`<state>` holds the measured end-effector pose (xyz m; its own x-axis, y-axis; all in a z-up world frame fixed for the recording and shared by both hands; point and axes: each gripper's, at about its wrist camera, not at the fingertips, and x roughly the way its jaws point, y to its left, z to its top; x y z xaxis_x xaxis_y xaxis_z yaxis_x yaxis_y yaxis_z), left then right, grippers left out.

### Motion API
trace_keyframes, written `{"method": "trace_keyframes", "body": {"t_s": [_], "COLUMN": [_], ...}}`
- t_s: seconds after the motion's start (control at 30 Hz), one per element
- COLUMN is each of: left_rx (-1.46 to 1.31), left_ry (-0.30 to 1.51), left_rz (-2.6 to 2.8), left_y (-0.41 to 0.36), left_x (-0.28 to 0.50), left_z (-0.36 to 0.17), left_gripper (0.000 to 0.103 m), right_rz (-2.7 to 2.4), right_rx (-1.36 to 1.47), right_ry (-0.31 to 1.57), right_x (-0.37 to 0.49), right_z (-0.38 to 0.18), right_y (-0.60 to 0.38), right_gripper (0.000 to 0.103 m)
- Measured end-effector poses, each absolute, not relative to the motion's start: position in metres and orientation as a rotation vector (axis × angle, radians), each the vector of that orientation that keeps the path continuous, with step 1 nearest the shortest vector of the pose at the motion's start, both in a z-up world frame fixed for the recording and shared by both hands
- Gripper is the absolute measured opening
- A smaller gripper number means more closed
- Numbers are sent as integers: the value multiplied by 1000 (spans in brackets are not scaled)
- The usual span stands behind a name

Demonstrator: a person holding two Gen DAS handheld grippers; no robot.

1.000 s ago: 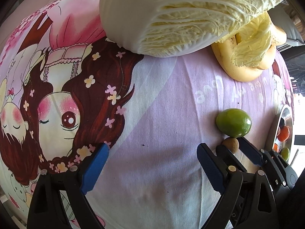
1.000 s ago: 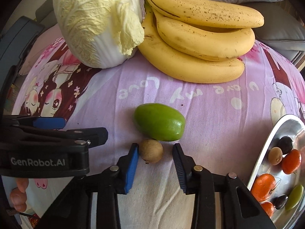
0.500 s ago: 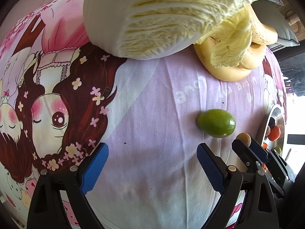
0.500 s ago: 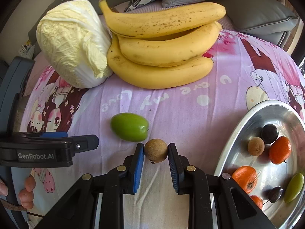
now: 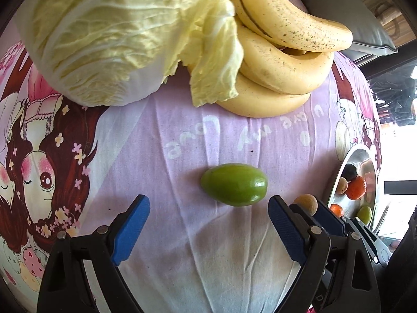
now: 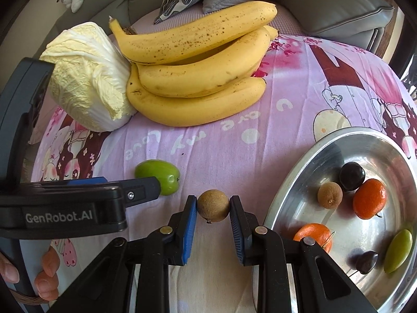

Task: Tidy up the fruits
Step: 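Lift the brown fruit with the right gripper while the left gripper closes on the green fruit, then carry the brown fruit and green fruit over the steel bowl with both grippers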

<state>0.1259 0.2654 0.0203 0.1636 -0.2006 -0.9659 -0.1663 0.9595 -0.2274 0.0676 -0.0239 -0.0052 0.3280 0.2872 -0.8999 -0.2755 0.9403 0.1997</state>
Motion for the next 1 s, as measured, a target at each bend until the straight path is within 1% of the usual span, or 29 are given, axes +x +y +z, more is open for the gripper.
{"method": "trace_keyframes", "body": {"t_s": [0.13, 0.23, 0.33, 0.43, 0.5, 0.63, 1.0], "left_rx": [-294, -280, -272, -264, -266, -262, -303], "left_ry": [1416, 1432, 1438, 1442, 1445, 1448, 1446], "left_rz": [-30, -30, -21, -20, -15, -14, -18], "left_y": [244, 230, 222, 219, 215, 216, 223], "left_x": [140, 147, 150, 157, 162, 165, 161], "left_z": [22, 19, 14, 12, 13, 18, 11], "left_gripper": [92, 85, 83, 75, 74, 61, 60], "right_rz": [368, 368, 371, 373, 374, 376, 390], "right_rx": [25, 32, 38, 43, 47, 54, 52], "right_ry": [1185, 1187, 1185, 1183, 1181, 1180, 1179], "right_x": [69, 69, 69, 68, 68, 69, 66], "right_z": [-4, -4, -2, 0, 2, 4, 8], "right_y": [-30, -31, -32, -33, -34, -35, -34], "right_gripper": [28, 28, 28, 28, 28, 28, 28]}}
